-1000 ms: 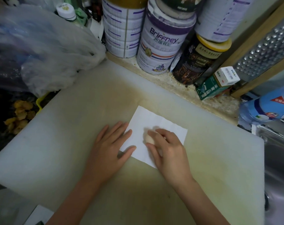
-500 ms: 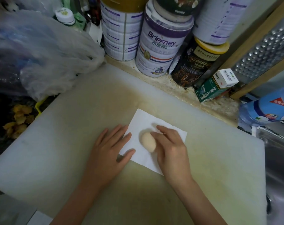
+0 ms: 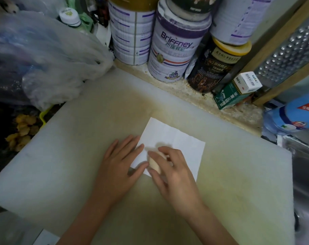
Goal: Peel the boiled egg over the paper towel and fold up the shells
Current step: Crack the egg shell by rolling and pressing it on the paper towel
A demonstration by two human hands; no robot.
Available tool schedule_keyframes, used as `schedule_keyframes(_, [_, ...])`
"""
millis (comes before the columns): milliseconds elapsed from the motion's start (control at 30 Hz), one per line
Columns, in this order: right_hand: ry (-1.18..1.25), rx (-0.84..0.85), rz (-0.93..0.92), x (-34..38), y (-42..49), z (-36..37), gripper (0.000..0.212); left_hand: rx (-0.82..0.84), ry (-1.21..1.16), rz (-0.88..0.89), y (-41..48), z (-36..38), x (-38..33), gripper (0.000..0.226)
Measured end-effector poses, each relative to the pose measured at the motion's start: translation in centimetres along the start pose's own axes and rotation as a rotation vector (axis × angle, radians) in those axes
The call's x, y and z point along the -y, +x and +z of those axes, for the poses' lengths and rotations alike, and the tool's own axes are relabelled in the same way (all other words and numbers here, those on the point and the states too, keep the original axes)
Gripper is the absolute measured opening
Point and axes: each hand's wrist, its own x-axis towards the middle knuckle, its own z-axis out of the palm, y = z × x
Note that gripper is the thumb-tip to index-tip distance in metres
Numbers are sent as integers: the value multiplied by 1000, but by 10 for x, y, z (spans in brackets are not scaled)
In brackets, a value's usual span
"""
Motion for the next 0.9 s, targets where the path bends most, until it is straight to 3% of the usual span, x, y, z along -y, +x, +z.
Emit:
schedule_keyframes(233, [30, 86, 120, -4, 12, -9, 44, -16, 8, 6, -1, 2, 2, 47])
schedule_keyframes(333, [124, -7, 179, -6, 20, -19, 43, -33, 4, 15, 0, 3, 1, 46])
schedule_keyframes(400, [83, -80, 154, -8, 21, -21, 34, -29, 2, 15, 0, 3, 2, 46])
schedule_keyframes(500, [-21, -6, 117, -11, 19, -15, 32, -9, 0, 5, 0, 2, 3, 47])
schedule_keyframes(900, [46, -95, 112, -5, 22, -21, 26, 4, -2, 0, -1, 2, 2, 47])
